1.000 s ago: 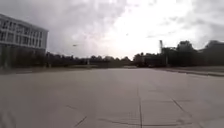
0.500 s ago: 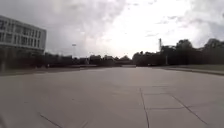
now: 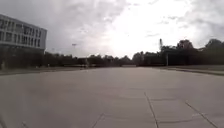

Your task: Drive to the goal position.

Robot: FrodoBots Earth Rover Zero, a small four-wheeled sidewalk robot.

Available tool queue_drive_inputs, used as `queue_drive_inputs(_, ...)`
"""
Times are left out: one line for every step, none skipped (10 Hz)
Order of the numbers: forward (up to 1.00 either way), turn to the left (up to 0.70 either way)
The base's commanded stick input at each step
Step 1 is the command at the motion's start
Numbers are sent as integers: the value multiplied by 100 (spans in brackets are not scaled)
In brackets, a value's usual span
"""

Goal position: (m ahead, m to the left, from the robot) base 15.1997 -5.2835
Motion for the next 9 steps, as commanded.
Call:
queue_drive_inputs(70,-1)
queue_drive_inputs(70,-1)
queue_drive_inputs(70,-1)
queue_drive_inputs(70,-2)
queue_drive_inputs(70,-6)
queue_drive_inputs(70,-31)
queue_drive_inputs(70,-35)
queue_drive_inputs(70,-35)
queue_drive_inputs(70,-35)
